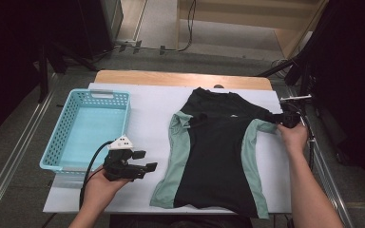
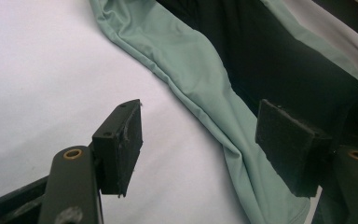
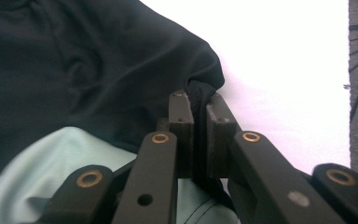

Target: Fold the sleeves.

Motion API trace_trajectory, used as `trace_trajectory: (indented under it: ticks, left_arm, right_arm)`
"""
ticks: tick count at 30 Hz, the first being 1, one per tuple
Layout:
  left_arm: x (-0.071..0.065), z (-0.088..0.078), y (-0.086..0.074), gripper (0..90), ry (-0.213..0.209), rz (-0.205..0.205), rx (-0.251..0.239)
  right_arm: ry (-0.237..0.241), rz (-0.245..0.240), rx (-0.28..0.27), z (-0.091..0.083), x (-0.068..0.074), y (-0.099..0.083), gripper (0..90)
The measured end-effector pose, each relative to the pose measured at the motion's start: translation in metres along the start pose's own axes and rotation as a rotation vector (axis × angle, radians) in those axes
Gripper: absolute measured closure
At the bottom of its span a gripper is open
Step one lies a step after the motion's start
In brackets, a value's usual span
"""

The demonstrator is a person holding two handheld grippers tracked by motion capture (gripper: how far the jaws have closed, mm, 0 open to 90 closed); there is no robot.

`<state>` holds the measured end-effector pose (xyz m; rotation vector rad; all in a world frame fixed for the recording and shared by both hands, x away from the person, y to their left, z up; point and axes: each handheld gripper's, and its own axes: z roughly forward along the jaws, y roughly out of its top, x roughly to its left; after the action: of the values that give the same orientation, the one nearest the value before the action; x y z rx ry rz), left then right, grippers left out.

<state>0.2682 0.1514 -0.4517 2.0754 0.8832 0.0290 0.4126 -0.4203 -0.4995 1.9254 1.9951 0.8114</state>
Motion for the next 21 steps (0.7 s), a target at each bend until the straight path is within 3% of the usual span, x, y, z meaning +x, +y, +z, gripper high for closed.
trace_trajectory:
  ticks: [13,21]
  left_arm:
    - [0.0,0.0,0.0,32.6,0.007,0.003,0.005]
    - [0.0,0.0,0.0,32.6,0.006,0.005,0.007]
  right_arm:
    - [0.047,-0.024,-0.053,-0.023,0.012,0.008,81.2]
    - [0.065,-0.049,-0.059,-0.031,0.019,0.012,81.1]
